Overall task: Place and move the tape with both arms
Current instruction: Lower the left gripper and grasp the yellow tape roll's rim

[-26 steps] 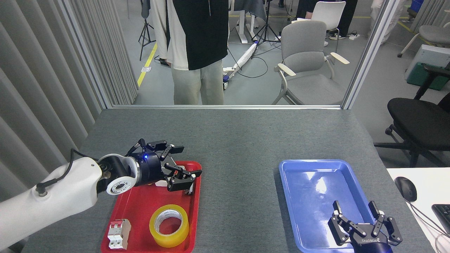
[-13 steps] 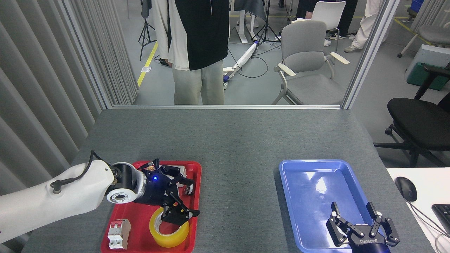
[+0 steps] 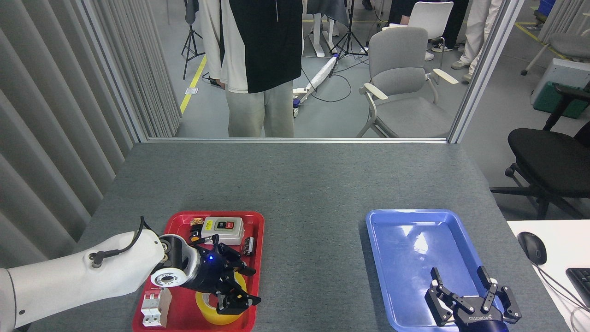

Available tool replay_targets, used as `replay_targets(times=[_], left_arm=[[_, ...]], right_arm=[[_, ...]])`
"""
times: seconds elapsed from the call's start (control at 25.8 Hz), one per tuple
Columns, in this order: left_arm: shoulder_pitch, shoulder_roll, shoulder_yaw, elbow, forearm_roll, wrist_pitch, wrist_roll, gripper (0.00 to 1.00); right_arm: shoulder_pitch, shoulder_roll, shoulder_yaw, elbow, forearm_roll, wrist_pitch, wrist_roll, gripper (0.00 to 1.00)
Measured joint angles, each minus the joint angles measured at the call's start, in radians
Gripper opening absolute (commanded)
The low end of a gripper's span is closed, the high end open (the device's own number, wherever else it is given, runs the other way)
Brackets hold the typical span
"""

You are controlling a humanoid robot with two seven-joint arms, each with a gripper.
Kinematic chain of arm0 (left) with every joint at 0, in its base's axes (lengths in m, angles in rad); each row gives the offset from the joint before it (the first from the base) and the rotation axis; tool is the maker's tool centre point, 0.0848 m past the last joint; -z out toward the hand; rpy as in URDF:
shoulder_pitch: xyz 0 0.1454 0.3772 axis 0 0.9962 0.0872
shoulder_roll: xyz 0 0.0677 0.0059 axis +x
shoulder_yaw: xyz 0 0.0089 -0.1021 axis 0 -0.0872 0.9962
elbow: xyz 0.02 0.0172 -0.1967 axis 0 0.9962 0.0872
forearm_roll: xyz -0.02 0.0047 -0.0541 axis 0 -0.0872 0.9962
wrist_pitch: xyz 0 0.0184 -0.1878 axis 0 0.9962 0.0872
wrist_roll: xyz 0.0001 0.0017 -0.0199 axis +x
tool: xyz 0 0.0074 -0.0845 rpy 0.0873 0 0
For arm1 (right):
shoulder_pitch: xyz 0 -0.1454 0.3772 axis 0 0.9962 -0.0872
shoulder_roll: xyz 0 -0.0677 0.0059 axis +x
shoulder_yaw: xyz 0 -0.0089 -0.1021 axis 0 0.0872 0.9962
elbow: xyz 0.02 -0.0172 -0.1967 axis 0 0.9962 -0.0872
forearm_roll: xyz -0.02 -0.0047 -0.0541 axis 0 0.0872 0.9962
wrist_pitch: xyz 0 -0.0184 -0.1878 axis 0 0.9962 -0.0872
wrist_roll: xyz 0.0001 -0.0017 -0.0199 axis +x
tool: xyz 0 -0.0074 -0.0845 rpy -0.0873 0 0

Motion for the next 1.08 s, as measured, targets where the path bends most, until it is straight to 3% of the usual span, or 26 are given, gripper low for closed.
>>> replay_targets(times=[0.27, 0.5, 0.7, 1.08], left_arm=[[0.006, 0.058, -0.026, -0.007, 0.0, 0.002, -0.018, 0.73], [-0.002, 0.114, -0.058, -0.044, 0.0, -0.003, -0.168, 0.69], [-0.017, 0.114, -0.076, -0.058, 0.0, -0.002, -0.25, 0.69], [-0.04, 0.079, -0.078, -0.083, 0.0, 0.023, -0.263, 0.65]], right_arm=[[0.002, -0.004, 0.002, 0.0, 0.0, 0.0, 0.0, 1.0], [0.003, -0.007, 0.003, 0.0, 0.0, 0.0, 0.002, 1.0], [0.003, -0.013, 0.004, 0.0, 0.0, 0.0, 0.003, 1.0], [0.005, -0.017, 0.021, 0.0, 0.0, 0.006, -0.001, 1.0]])
